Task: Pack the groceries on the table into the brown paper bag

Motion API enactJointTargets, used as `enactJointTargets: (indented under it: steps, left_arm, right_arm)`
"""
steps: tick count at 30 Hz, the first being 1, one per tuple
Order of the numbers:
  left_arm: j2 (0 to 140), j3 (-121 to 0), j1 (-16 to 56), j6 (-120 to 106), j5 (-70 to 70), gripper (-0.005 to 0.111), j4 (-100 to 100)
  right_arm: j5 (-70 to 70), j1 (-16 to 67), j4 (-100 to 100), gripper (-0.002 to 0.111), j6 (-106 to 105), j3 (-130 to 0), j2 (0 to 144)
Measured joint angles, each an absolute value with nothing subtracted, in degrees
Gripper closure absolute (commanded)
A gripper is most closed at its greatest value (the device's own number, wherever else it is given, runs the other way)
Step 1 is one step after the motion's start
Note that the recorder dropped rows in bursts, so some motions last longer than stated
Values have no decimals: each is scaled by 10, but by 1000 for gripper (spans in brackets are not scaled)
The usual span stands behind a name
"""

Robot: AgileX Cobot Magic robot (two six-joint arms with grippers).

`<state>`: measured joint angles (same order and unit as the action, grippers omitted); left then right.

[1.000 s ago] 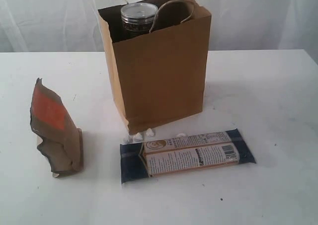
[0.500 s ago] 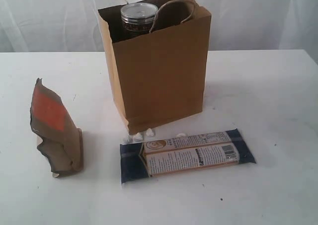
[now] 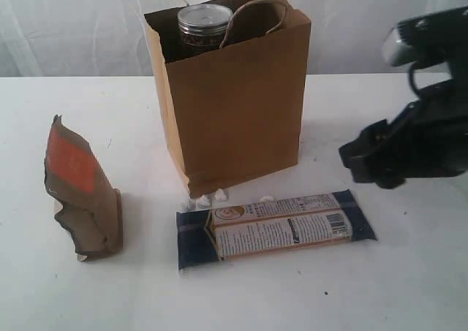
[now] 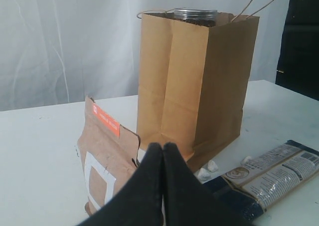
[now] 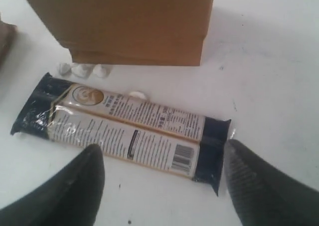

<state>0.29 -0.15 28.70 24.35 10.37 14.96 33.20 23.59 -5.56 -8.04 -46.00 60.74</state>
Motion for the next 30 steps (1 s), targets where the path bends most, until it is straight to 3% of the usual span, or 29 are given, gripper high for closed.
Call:
enactJointTargets:
  steps: [6,17,30]
  left_arm:
    - [3,-1,287,243,104,107,150]
    - [3,-1,287,243,104,107,150]
    - [3,-1,287,243,104,107,150]
  right_arm:
    - [218,236,-95,64,-89,-456,775]
    - [140,236,-132,64,-141,-508,969]
    - [171,253,-158,64,-147,-541,1051]
